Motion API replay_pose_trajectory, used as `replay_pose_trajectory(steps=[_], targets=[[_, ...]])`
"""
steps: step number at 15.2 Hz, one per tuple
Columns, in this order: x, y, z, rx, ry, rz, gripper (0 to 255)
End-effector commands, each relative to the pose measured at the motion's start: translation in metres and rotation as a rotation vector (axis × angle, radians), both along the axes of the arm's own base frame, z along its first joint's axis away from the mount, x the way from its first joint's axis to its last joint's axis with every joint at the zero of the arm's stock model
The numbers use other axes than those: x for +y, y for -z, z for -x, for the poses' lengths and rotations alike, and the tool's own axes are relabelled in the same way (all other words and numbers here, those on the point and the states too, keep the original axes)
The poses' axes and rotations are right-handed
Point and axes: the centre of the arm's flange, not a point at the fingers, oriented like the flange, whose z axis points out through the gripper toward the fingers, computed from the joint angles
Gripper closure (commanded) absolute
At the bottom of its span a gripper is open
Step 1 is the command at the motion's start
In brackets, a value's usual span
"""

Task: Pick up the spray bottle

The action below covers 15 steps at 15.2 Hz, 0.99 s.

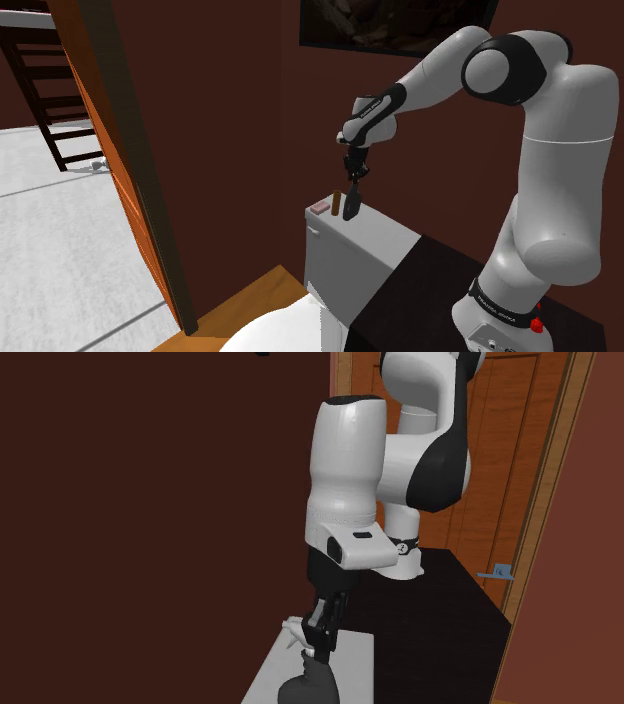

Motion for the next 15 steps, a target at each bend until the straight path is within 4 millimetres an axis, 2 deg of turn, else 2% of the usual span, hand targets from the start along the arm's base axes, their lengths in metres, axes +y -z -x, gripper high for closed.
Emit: replay_pose_trajectory(steps=[1,3,15], targets=[[0.000,0.000,0.000,0.001,0.000,0.000,255],[0.000,0.000,0.000,0.001,0.000,0.000,255],[0.000,-0.063,0.000,0.001,0.000,0.000,255]])
